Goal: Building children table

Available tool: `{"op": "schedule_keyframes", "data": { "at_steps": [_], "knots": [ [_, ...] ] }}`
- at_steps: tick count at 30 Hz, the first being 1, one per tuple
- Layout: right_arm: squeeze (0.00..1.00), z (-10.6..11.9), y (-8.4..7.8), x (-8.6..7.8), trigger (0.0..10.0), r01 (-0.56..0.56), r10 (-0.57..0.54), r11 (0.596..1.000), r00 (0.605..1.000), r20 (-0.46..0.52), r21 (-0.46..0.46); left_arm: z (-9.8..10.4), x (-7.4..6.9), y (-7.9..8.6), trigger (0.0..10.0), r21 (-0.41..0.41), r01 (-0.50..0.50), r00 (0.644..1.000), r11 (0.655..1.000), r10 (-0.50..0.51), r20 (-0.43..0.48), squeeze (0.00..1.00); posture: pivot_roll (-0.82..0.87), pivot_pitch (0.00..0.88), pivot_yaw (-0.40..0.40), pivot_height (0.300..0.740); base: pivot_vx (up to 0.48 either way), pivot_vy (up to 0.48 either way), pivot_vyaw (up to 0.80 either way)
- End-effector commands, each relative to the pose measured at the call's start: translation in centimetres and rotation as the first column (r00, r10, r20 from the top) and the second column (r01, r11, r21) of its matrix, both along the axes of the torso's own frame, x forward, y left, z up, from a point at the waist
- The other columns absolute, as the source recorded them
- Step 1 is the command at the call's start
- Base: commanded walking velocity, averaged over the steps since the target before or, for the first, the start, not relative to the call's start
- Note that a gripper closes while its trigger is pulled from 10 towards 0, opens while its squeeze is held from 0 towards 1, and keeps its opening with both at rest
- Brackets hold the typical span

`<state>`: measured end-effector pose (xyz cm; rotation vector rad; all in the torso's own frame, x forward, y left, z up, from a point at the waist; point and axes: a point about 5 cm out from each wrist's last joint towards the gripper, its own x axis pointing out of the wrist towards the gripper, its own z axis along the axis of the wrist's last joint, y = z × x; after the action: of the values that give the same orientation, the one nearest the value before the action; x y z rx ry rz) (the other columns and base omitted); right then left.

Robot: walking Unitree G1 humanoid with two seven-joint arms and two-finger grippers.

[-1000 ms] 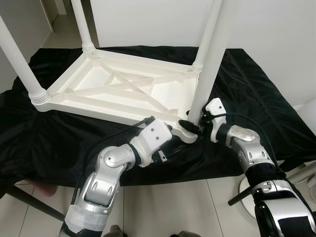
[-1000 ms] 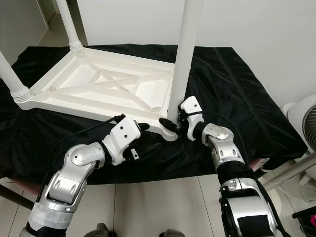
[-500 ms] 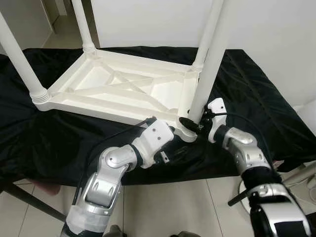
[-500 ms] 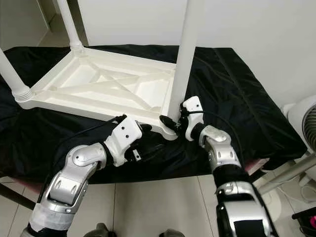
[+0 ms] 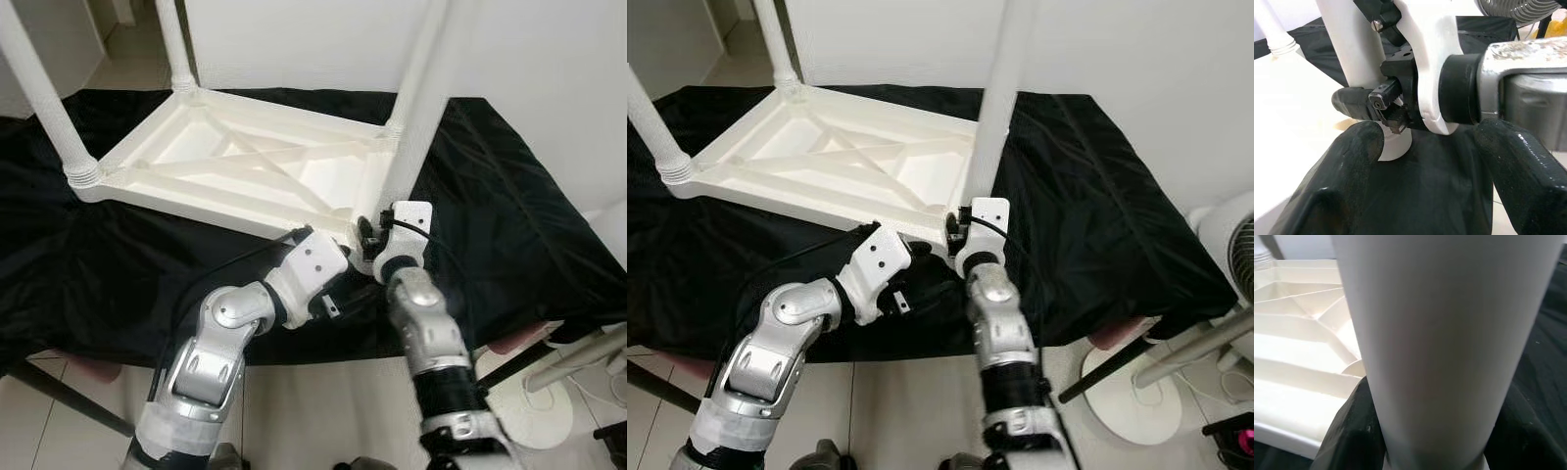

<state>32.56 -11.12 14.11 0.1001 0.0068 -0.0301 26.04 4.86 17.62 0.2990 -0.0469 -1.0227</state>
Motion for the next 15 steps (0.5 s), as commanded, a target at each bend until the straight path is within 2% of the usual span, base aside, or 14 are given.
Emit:
{"op": "schedule_keyframes", "data": {
  "at_steps": [1, 6, 8, 9, 15],
  "knots": [
    [0.0, -0.1, -1.3, -0.2, 10.0, 0.065, -0.065, 0.996, 0.998, -0.015, 0.055, 0.2, 0.7, 0.2, 10.0, -0.027, -0.127, 0.992, 0.992, 0.128, 0.014, 0.0, -0.08, 0.029, -0.007, 0.74, 0.0, 0.0, 0.0],
    [0.0, 0.1, -2.7, -0.6, 10.0, 0.103, -0.104, 0.995, 0.995, -0.01, -0.013, 0.1, 0.7, 0.0, 10.0, -0.018, -0.114, 0.993, 0.993, 0.114, 0.017, 0.0, -0.09, 0.023, -0.005, 0.74, 0.0, 0.0, 0.0],
    [0.0, 0.1, -2.8, -0.7, 10.0, 0.113, -0.114, 0.993, 0.993, -0.014, -0.02, 0.1, 0.7, 0.0, 10.0, -0.016, -0.113, 0.993, 0.993, 0.113, 0.018, 0.0, -0.09, 0.023, -0.005, 0.74, 0.0, 0.0, 0.0],
    [1.0, 0.3, -2.9, -0.7, 10.0, 0.103, -0.103, 0.995, 0.995, -0.001, -0.007, 0.2, 0.8, 0.1, 10.0, -0.02, -0.124, 0.992, 0.992, 0.125, 0.021, 0.0, -0.08, 0.024, -0.004, 0.74, 0.0, 0.0, 0.0],
    [1.0, 1.0, -3.5, -0.7, 10.0, 0.039, -0.038, 0.999, 0.998, 0.06, -0.016, 0.4, 1.0, 0.4, 10.0, -0.03, -0.151, 0.988, 0.988, 0.152, 0.026, 0.0, -0.07, 0.028, -0.015, 0.74, 0.0, 0.0, 0.0]
  ]
}}
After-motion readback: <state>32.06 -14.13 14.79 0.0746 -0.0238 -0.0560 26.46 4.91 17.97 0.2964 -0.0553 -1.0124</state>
